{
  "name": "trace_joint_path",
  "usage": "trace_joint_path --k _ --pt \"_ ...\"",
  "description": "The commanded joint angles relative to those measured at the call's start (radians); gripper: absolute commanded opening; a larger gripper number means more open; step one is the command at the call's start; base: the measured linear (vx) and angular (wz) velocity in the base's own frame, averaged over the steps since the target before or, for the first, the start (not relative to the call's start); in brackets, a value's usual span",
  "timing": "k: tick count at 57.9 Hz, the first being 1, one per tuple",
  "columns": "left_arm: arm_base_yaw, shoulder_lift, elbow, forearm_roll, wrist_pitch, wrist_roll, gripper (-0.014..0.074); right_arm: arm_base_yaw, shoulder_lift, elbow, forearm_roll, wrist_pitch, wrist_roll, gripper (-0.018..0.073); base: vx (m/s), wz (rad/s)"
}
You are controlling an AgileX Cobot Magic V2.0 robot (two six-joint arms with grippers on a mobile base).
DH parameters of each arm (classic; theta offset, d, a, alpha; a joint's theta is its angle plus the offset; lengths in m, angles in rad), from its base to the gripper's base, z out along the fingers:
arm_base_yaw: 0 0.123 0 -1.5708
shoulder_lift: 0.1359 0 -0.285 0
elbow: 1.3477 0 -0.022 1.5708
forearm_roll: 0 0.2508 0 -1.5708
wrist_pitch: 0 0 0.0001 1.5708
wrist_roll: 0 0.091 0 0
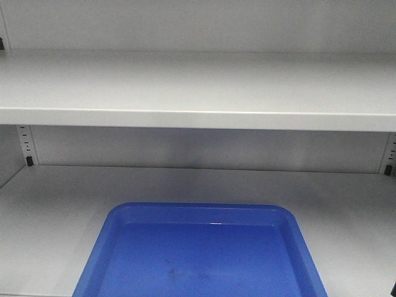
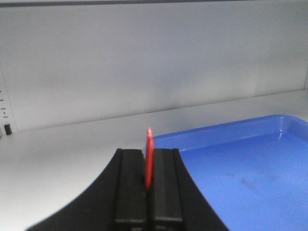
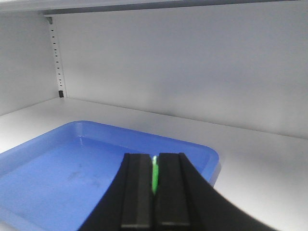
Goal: Sort red and green spoons into left cabinet
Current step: 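Extend both grippers over the blue tray on the shelf, then lower both spoons toward the tray and open both grippers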
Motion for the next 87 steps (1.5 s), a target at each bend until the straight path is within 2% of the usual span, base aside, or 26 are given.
trace_joint_path --k 1,11,22,28,40,49,60,76,87 --pt "-0.007 0.053 -0.027 -0.020 -0.095 0.000 0.0000 -0.003 0.029 -0.030 -0.006 0.026 -0.007 -0.0004 0.00 0.00" --pt "-0.008 0.176 -0.036 -0.020 -0.225 0.018 0.0000 -0.003 0.084 -0.036 -0.002 0.041 -0.073 -0.0004 0.00 0.00" --pt "-0.016 0.265 -0.133 -0.019 -0.228 0.002 0.0000 -0.003 0.162 -0.094 -0.001 0.038 -0.105 -0.0004 0.00 0.00" --pt "-0.067 0.313 -0.187 -0.016 -0.220 0.003 0.0000 -0.003 0.222 -0.134 0.000 -0.001 -0.105 -0.0004 0.00 0.00" --pt "-0.232 0.397 -0.218 0.043 -0.248 0.005 0.0000 -0.003 0.337 -0.204 0.018 -0.098 -0.165 -0.0004 0.00 0.00" --pt "-0.327 0.448 -0.218 0.067 -0.299 0.003 0.0000 -0.003 0.395 -0.237 0.131 -0.160 -0.262 -0.0004 0.00 0.00" --pt "-0.395 0.513 -0.218 0.067 -0.341 0.003 0.0000 -0.003 0.463 -0.241 0.289 -0.258 -0.419 -0.0004 0.00 0.00" --pt "-0.428 0.625 -0.219 0.067 -0.479 -0.017 0.0000 -0.003 0.586 -0.243 0.497 -0.391 -0.592 -0.0004 0.00 0.00" --pt "-0.428 0.694 -0.240 0.067 -0.636 -0.018 0.0000 -0.003 0.677 -0.243 0.611 -0.461 -0.704 -0.0004 0.00 0.00"
